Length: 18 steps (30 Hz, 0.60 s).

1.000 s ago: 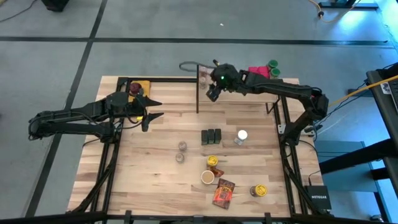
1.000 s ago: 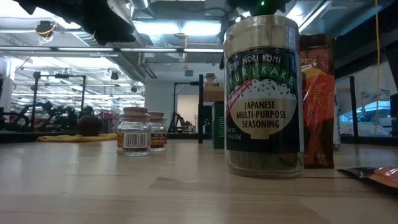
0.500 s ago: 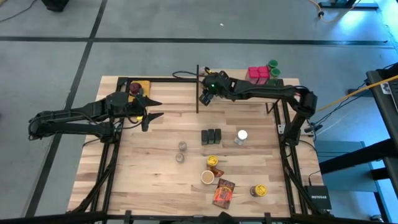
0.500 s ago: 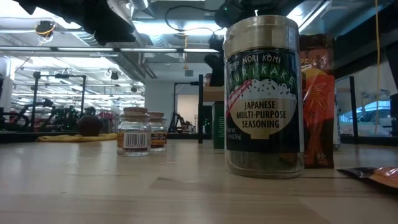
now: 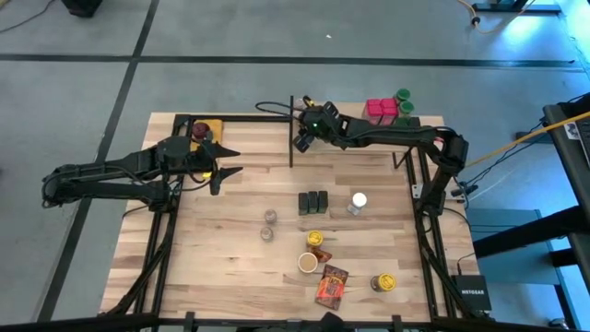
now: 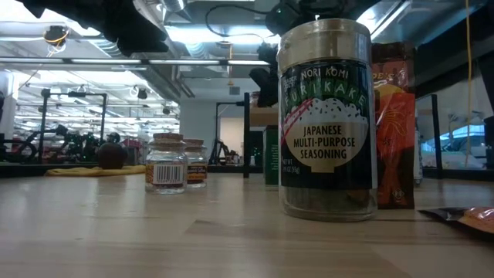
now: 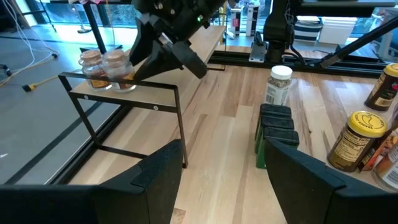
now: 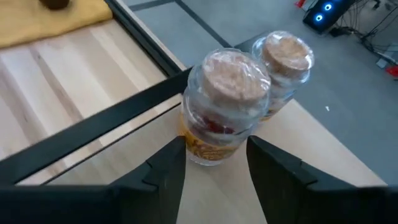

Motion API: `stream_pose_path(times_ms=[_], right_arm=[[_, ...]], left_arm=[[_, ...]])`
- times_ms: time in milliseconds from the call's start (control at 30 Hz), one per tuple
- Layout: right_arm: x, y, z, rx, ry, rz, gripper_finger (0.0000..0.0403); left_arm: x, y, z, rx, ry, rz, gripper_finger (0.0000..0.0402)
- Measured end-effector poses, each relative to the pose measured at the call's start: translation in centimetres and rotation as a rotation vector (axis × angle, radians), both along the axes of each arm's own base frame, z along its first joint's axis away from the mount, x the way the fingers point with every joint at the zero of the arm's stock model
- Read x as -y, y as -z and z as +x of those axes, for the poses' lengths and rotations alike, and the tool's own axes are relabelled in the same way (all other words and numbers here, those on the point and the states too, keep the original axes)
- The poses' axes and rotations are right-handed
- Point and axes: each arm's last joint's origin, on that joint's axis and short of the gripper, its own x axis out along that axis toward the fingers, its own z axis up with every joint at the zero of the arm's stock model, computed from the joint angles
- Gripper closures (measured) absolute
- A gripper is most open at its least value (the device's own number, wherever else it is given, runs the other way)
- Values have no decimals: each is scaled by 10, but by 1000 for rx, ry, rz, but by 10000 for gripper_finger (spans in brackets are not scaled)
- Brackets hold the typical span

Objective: Shelf spices
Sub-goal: Put the top right brown seasoning bottle on the shelf and align it with the other brown seasoning bottle, then put the top brown seasoning bottle on the shelf

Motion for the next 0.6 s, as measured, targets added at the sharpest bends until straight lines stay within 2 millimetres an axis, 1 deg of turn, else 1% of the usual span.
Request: stream_pose_path(times_ms=[200, 400, 500, 600], right_arm=[[1, 6, 2, -19, -2, 4, 230], [0, 4, 0, -27, -3, 7, 230], [-5, -4, -4, -22, -16, 9, 230], [-18, -19, -10, -14, -40, 12, 230]], left_arm=[[0, 0, 0, 0, 0, 1, 183], [0, 0, 0, -2, 1, 2, 183], [0, 0, 0, -4, 1, 1, 183], [0, 0, 0, -4, 0, 0, 183]])
